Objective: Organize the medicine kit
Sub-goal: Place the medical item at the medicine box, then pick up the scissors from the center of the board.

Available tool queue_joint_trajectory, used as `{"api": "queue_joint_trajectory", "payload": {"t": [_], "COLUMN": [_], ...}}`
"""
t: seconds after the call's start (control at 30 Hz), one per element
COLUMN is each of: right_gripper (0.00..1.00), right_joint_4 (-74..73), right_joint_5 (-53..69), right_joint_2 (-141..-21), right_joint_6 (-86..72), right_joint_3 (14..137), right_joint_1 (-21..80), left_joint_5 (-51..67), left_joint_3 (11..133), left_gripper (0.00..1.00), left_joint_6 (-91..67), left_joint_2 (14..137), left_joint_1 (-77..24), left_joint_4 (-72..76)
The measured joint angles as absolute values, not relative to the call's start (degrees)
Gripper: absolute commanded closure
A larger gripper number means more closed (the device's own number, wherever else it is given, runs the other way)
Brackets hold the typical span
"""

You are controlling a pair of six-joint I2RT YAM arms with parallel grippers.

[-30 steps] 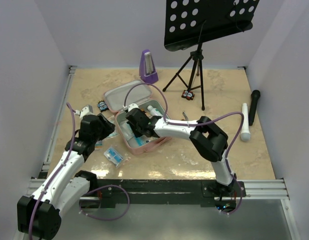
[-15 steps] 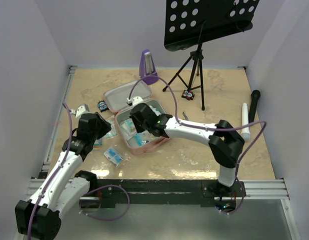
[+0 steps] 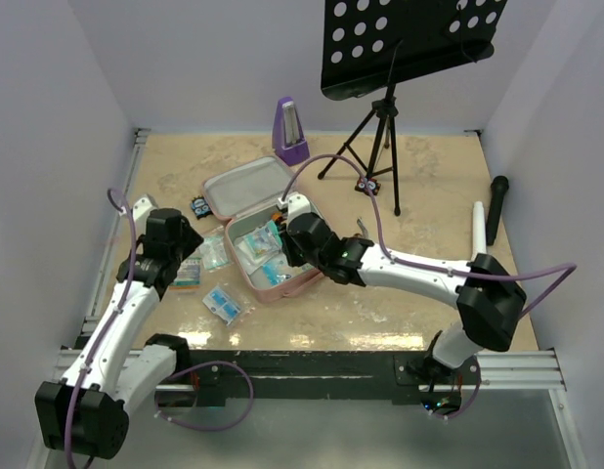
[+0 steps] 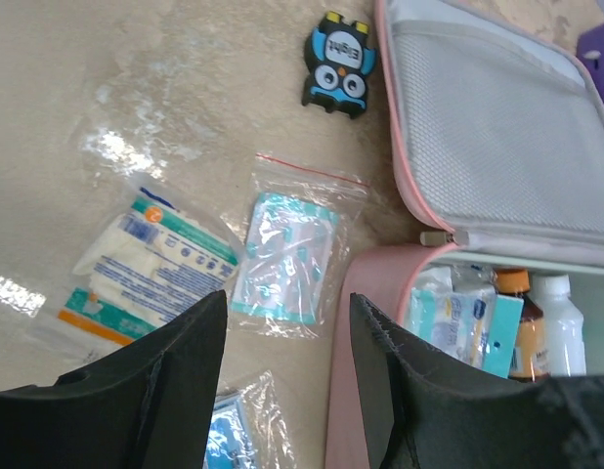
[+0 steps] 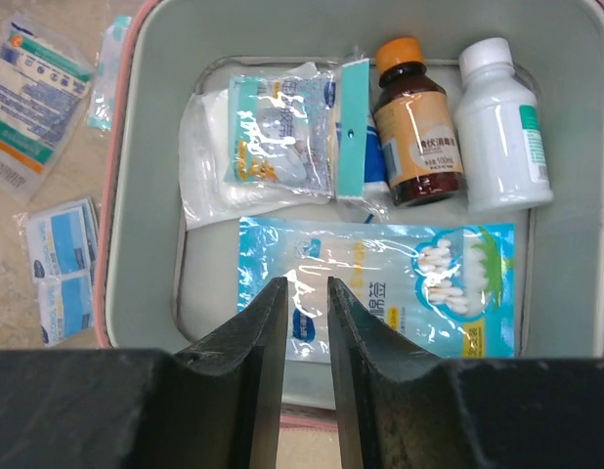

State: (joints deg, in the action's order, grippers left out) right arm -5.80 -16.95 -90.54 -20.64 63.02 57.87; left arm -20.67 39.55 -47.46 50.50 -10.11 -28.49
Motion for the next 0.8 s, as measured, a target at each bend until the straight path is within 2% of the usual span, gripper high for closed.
{"api": "queue_joint_trajectory", "payload": {"t": [0.17,0.37,0.5,0.7,0.73,0.8], "right_gripper": [0.69,0.63,0.52,0.44,0.38,0.35], "right_joint_4": [-6.1,-6.1,-8.3,-8.4,-8.3,-7.9], "right_joint_5": [-18.9,-25.6,-29.5,-26.2,-25.7,-25.3], "right_joint_2": [-86.6,-81.2,-82.3,-83.5,-84.1,-86.0], "right_joint_6": [-21.2,-24.1,-25.8,-27.5,-27.6,-28.0], "right_joint_3": [60.4,59.6,60.0,58.0,58.0,57.9], "right_joint_1": [57.9,57.2,54.4,41.5,38.4,33.6], "left_joint_5": [-19.5,-15.2,-11.9,-6.9,-6.1,-5.1], "left_joint_3": [39.6,39.4,38.5,35.8,35.1,33.9], "left_gripper": [0.43,0.43,0.43,0.43,0.43,0.42], "left_joint_6": [-47.5,-47.4,-46.7,-45.4,-45.4,-45.4], "left_joint_2": [51.2,52.2,52.2,51.4,51.0,50.2], "left_joint_1": [-4.8,-3.7,-3.7,-3.7,-3.8,-4.6], "left_joint_4": [-28.8,-27.4,-24.8,-22.2,-21.6,-21.1]}}
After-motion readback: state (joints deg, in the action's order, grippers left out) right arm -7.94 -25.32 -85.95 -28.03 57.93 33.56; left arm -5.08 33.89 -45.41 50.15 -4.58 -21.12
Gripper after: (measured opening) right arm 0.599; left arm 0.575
